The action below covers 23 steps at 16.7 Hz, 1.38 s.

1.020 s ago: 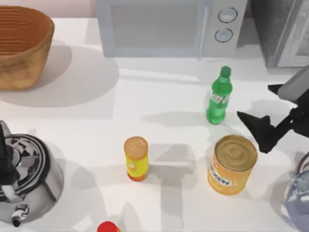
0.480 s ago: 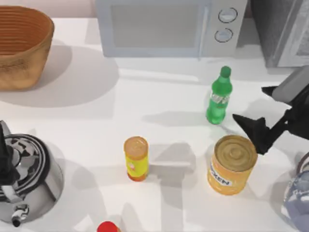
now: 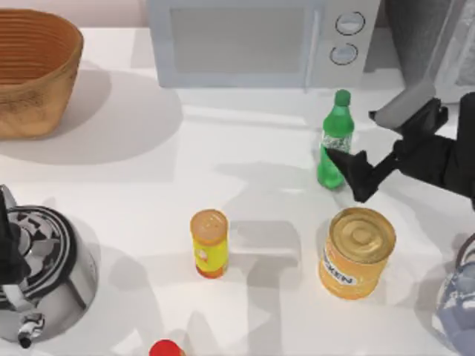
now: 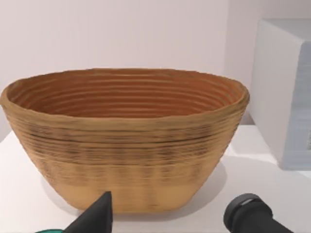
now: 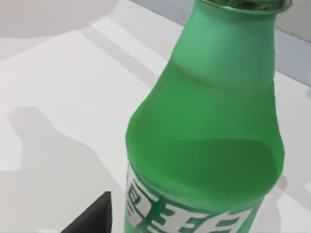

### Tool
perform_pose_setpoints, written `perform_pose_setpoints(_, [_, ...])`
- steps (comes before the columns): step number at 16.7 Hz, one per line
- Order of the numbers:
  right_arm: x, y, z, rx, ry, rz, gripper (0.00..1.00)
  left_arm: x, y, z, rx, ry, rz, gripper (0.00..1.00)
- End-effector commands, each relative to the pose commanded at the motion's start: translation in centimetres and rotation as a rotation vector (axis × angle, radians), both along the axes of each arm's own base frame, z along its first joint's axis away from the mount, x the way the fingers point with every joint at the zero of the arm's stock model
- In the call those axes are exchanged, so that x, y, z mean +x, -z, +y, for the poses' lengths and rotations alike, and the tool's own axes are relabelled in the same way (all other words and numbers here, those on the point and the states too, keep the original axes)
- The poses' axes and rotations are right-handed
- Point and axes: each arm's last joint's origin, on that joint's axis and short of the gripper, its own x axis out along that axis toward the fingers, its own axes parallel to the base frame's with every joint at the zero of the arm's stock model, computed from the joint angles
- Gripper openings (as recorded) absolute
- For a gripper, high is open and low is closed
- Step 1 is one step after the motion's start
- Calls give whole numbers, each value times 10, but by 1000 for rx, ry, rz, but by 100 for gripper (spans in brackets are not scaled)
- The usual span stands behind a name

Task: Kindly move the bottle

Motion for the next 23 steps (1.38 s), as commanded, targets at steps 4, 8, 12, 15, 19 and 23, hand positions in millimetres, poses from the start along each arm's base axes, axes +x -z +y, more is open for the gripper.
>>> perform_pose_setpoints(4, [3, 12, 30, -5, -15, 11, 100, 0, 0, 0, 0, 0, 0, 100])
perform_pose_setpoints(8, [1, 14, 35, -6, -19, 16, 100, 0, 0, 0, 0, 0, 0, 100])
perform_pose_setpoints(12, [1, 14, 35, -6, -19, 16, 77, 0, 0, 0, 0, 0, 0, 100])
perform_pose_setpoints(15, [1, 14, 35, -6, -19, 16, 55, 0, 0, 0, 0, 0, 0, 100])
perform_pose_setpoints(19, [1, 14, 35, -6, -19, 16, 25, 0, 0, 0, 0, 0, 0, 100])
perform_pose_setpoints(23, [1, 14, 35, -6, -19, 16, 0, 0, 0, 0, 0, 0, 0, 100])
